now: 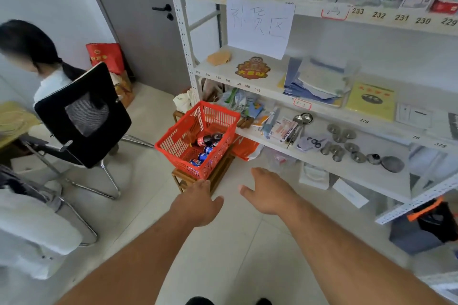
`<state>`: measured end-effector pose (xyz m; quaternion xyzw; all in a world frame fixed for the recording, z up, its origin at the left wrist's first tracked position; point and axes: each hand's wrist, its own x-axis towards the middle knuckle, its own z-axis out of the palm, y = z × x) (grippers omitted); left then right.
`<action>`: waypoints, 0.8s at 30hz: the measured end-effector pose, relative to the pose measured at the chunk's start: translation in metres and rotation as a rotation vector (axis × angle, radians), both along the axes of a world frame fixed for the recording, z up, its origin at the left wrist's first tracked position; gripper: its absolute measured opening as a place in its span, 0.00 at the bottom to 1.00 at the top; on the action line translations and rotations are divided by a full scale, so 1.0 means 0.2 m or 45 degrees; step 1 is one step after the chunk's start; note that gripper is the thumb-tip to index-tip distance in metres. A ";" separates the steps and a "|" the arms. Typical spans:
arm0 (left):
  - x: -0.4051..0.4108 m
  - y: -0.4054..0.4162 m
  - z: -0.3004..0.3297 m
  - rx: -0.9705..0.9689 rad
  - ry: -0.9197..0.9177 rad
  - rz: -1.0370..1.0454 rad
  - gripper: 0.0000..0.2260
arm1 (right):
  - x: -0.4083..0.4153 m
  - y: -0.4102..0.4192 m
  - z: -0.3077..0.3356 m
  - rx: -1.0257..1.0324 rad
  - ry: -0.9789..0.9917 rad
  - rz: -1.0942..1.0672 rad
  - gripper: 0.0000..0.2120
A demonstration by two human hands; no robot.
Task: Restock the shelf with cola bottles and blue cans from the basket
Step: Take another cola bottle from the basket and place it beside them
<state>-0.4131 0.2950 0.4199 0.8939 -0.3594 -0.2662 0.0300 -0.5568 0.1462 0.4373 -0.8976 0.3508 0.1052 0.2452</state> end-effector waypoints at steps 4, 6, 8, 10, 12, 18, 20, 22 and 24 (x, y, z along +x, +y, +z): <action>0.18 -0.13 -0.04 0.033 0.034 0.072 0.29 | 0.19 -0.14 -0.04 0.007 0.029 0.047 0.36; 0.29 -0.19 -0.08 0.044 0.054 0.090 0.28 | 0.30 -0.21 -0.06 0.002 0.049 0.053 0.35; 0.41 -0.25 -0.12 0.025 0.070 0.113 0.27 | 0.42 -0.29 -0.08 -0.011 0.078 0.069 0.35; 0.56 -0.32 -0.15 -0.002 0.121 0.144 0.25 | 0.57 -0.37 -0.10 -0.020 0.115 0.080 0.35; 0.72 -0.38 -0.20 -0.033 0.195 0.183 0.23 | 0.74 -0.45 -0.11 -0.029 0.150 0.098 0.36; 1.15 -0.53 -0.31 -0.082 0.281 0.252 0.22 | 1.20 -0.60 -0.16 -0.028 0.188 0.156 0.34; 1.26 -0.58 -0.34 -0.075 0.308 0.251 0.20 | 1.32 -0.64 -0.17 -0.003 0.194 0.172 0.31; 1.35 -0.64 -0.35 -0.081 0.373 0.282 0.20 | 1.42 -0.71 -0.19 0.021 0.214 0.172 0.32; 1.43 -0.69 -0.37 -0.075 0.438 0.314 0.21 | 1.52 -0.79 -0.22 0.034 0.231 0.180 0.30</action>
